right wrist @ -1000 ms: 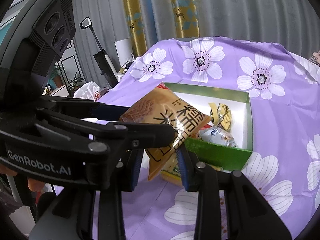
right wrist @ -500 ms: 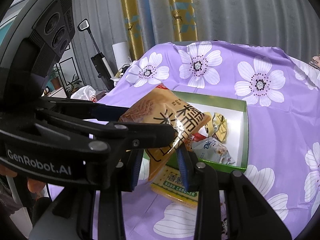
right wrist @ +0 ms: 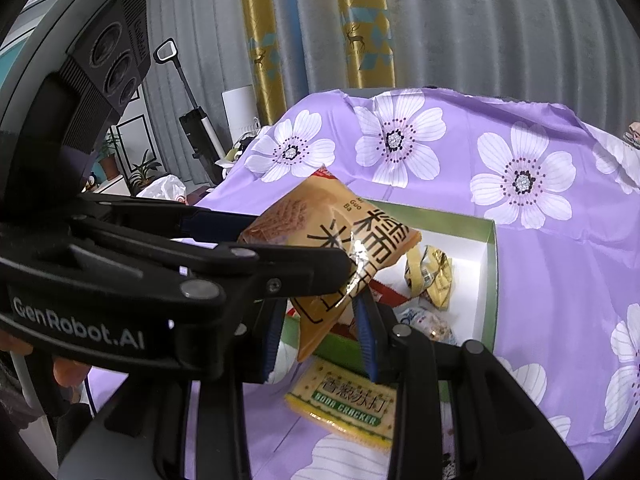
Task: Organize snacks
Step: 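Carry the bag over the green box and lower it with the left gripper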
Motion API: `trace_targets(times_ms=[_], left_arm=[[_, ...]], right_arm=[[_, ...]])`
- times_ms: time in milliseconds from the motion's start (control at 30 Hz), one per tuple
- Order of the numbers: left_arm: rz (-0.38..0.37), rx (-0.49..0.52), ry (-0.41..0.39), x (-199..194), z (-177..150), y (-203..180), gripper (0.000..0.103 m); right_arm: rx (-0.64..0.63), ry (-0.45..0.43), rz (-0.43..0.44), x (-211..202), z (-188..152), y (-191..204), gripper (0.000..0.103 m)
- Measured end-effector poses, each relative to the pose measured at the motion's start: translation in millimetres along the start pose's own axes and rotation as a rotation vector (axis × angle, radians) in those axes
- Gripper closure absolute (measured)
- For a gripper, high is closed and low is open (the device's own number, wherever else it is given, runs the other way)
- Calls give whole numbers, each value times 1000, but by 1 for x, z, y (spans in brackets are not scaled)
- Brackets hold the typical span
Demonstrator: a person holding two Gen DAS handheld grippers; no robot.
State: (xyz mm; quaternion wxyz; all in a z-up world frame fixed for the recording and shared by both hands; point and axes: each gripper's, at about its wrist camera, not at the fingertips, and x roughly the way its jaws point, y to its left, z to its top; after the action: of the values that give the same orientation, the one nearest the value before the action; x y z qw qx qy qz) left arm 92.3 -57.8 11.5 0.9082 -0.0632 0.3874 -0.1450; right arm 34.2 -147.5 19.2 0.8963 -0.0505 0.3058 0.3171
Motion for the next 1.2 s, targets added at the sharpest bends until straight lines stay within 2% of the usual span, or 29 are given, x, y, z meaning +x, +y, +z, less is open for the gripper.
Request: trace_targets(times_ms=[333, 667, 1200], left_arm=[[-4, 13, -11, 9, 15, 1, 39], [-26, -2, 12, 28, 27, 7, 39], [-41, -72, 82, 75, 32, 33, 39]], right_arm=[[6, -10, -9, 8, 9, -12, 69], [15, 10, -16, 22, 14, -26, 68], [40, 115, -20, 64, 13, -46, 66]])
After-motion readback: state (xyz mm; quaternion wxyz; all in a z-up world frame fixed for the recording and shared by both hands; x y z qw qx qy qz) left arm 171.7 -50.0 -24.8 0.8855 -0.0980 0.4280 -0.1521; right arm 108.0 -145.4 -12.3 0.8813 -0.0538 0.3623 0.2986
